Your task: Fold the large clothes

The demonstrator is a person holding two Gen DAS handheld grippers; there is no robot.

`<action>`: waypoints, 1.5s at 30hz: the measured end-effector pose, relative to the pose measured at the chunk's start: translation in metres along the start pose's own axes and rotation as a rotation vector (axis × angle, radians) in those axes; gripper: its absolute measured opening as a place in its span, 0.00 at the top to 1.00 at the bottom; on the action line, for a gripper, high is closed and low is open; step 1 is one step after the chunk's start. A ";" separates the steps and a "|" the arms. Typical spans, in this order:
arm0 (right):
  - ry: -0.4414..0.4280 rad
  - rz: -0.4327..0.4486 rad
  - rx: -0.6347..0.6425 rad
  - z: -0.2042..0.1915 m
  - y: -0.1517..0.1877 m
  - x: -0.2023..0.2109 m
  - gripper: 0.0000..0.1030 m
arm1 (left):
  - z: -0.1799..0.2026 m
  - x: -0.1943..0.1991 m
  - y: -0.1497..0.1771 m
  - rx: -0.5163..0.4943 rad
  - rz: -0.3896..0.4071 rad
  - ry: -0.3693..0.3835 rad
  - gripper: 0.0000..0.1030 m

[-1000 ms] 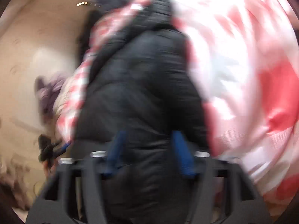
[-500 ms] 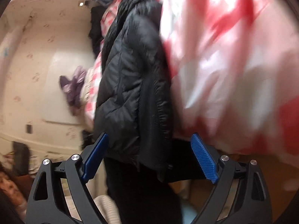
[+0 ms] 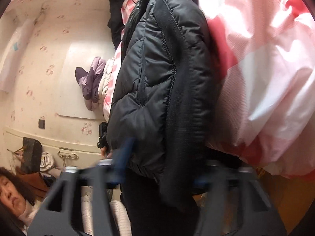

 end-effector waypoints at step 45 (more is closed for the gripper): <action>-0.262 0.042 0.079 0.016 0.064 0.009 0.26 | -0.017 0.050 0.053 -0.119 0.010 0.305 0.08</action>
Point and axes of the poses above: each gripper's, at about its wrist camera, not at the fingertips, and x roughly against the way its jaws point, z to its right, y to its underside, the point moved 2 cm from there along -x, roughly the way its jaws point, and after that the axes turned 11 degrees about -z, right-handed, at the moved point
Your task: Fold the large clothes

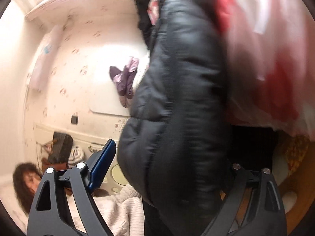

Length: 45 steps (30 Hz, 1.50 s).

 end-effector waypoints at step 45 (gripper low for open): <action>-0.030 0.208 0.308 -0.115 0.059 0.035 0.86 | 0.108 0.056 0.066 -0.166 0.227 -0.184 0.84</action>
Point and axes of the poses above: each gripper's, at about its wrist camera, not at the fingertips, and x roughly against the way its jaws point, z to its right, y to its underside, the point moved 2 cm from there along -x, roughly the way its jaws point, and after that the axes turned 11 degrees about -z, right-handed, at the moved point
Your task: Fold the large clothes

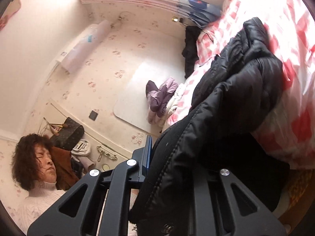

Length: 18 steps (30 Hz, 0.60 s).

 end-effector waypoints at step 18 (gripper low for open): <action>-0.068 0.045 -0.017 0.007 0.004 0.005 0.87 | 0.004 0.015 0.010 -0.012 0.046 0.094 0.85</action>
Point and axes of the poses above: each gripper's, at about its wrist camera, not at the fingertips, and x roughly against the way its jaws point, z to its right, y to its underside, the point moved 2 cm from there along -x, roughly the way its jaws point, and after that the axes turned 11 degrees about -z, right-handed, at the moved point
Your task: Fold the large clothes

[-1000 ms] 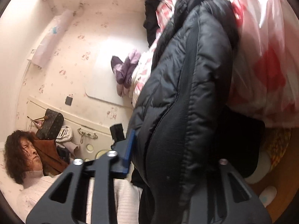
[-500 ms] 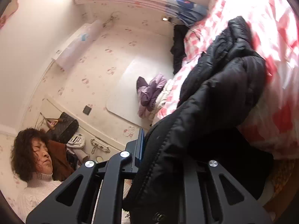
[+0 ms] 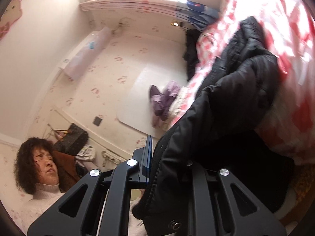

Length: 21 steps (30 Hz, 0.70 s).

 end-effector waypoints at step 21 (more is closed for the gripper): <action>-0.154 0.123 0.062 -0.009 -0.073 -0.008 0.87 | 0.018 0.019 -0.073 0.008 0.147 0.103 0.85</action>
Point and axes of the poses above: each gripper's, at about its wrist camera, not at the fingertips, and x roughly against the way its jaws point, z to its right, y to its underside, the point moved 2 cm from there along -x, roughly the way its jaws point, and after that the axes turned 11 degrees about -z, right-handed, at the moved point
